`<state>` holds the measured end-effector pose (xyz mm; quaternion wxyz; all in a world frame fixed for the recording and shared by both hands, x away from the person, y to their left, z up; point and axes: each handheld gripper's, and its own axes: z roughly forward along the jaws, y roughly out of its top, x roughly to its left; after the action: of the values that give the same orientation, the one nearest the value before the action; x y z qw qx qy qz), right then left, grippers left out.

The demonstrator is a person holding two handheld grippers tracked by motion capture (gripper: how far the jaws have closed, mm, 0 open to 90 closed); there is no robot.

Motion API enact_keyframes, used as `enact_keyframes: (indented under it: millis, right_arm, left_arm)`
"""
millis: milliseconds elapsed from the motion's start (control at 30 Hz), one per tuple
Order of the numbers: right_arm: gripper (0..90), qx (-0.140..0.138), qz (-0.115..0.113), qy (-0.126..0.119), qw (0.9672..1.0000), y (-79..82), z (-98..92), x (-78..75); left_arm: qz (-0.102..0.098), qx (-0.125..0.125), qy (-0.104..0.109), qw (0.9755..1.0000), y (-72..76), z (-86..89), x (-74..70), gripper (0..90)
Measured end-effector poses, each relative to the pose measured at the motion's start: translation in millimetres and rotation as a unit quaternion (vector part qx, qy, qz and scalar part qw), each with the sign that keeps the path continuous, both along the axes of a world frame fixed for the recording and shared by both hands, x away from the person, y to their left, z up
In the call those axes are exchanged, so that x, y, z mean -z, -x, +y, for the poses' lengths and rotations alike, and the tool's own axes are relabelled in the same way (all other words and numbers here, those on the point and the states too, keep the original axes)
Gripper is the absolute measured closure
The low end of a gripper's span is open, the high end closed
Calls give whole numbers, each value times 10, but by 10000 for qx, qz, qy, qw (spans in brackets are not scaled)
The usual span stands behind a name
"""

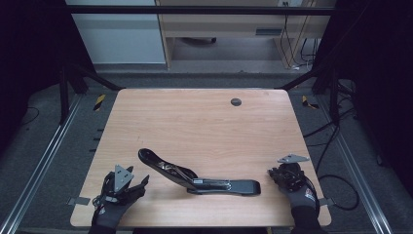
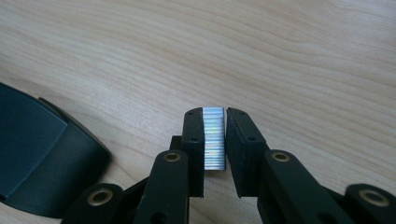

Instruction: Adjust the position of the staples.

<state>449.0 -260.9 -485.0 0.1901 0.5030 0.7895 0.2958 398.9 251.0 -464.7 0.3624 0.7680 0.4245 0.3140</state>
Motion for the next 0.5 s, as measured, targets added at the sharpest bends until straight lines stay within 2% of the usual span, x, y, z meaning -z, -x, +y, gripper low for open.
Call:
enact_keyframes:
  millis: [67, 233, 433, 500]
  right_arm:
    - [780, -21, 2, 63, 10000, -2, 0, 17]
    - [777, -29, 61, 9, 10000, 1, -9, 23]
    - [742, -27, 17, 112, 9999, 0, -20, 34]
    - [724, -10, -79, 101, 9999, 0, -16, -8]
  left_arm:
    - [0, 2, -5, 10000, 0, -1, 1, 345]
    - [8, 5, -2, 10000, -1, -6, 5, 345]
    - [21, 15, -16, 10000, -3, -2, 4, 345]
    - [21, 16, -20, 10000, -3, 2, 2, 345]
